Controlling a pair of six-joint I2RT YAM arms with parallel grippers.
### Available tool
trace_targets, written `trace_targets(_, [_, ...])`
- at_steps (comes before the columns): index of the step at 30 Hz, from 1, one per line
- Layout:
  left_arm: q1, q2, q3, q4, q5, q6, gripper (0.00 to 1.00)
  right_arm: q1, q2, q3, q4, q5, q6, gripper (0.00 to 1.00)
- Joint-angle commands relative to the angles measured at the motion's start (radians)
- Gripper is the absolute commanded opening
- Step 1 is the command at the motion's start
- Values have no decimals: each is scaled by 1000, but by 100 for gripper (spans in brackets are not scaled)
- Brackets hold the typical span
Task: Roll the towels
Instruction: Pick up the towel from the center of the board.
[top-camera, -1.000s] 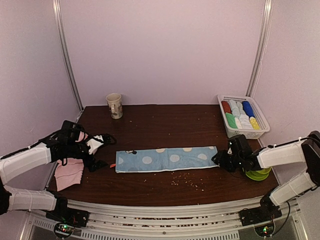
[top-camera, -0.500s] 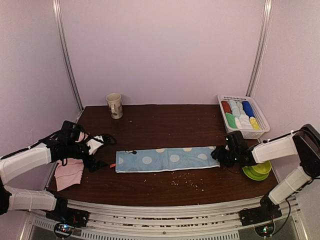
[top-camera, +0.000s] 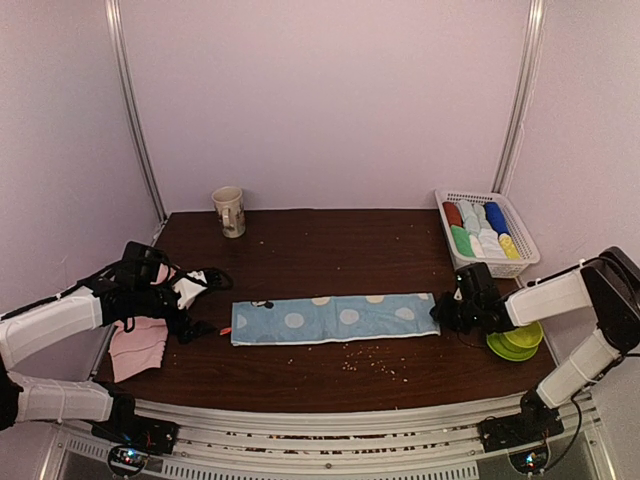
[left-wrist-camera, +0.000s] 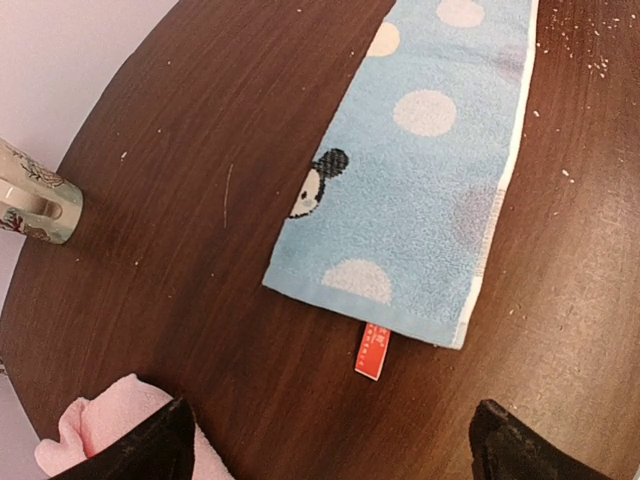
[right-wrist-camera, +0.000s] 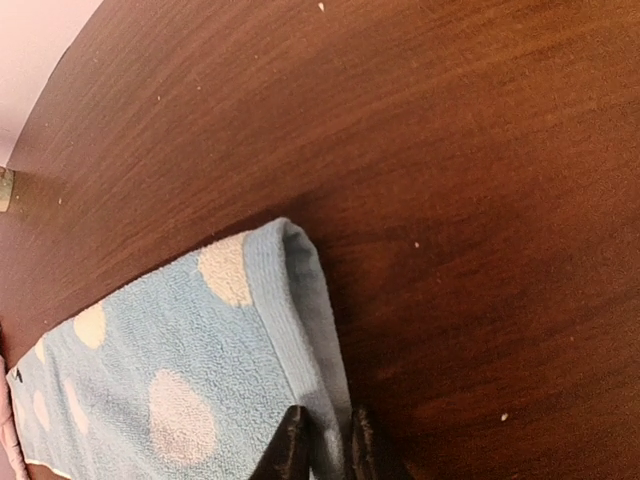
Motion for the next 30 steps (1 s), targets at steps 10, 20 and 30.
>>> trace_targets(10, [3,-17,-10,29,13,-7,98,-12,-29,-18,-201,-48,-8,0])
trace_targets(20, [4,-11,-8,36,-6,-15,98,-70,-233,120,-457,142,-43,0])
trace_targets(30, [3,-8,-9,38,-10,-18,98,43,-280,235,-494,121,-14,0])
